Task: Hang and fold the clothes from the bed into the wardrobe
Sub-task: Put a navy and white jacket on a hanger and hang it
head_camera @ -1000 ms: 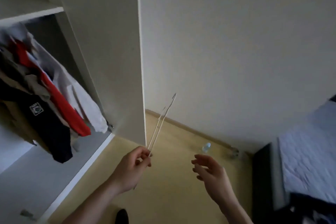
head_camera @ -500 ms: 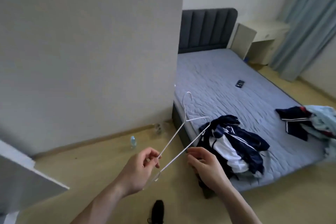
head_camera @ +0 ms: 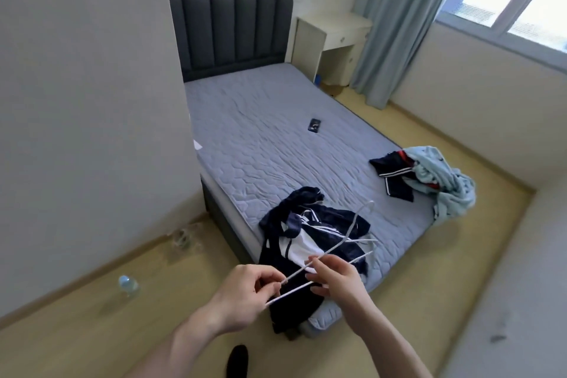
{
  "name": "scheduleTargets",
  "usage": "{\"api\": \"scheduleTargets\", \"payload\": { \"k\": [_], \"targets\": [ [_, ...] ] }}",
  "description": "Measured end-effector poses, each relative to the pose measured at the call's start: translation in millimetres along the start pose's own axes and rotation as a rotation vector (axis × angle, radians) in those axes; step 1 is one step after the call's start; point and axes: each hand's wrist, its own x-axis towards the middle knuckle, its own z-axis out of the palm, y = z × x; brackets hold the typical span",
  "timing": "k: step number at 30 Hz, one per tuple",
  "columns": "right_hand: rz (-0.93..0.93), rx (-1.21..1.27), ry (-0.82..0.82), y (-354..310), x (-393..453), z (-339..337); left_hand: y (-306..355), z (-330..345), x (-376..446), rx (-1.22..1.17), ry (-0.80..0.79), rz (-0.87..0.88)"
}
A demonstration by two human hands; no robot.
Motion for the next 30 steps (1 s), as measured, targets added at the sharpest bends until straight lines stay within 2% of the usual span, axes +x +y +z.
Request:
{"api": "scheduleTargets", "payload": {
  "k": [6, 12, 18, 23, 30],
  "targets": [
    [0.048, 0.021, 0.139, -8, 58, -29, -16, -18, 89, -0.004, -0.128, -0.036],
    [0.093, -0.007, 0.207, -8, 99, -77, -52, -21, 176, 0.086, -0.170, -0.204],
    [0.109, -0.096, 0.221, -13, 149, -125, -77, 3, 253, 0.155, -0.214, -0.395],
    [0.138, -0.187, 0.164, -20, 221, -160, -88, 32, 314, 0.158, -0.171, -0.556],
    [0.163, -0.307, -0.025, -30, 348, -204, -106, 74, 385, 0.204, -0.057, -0.772]
  ]
}}
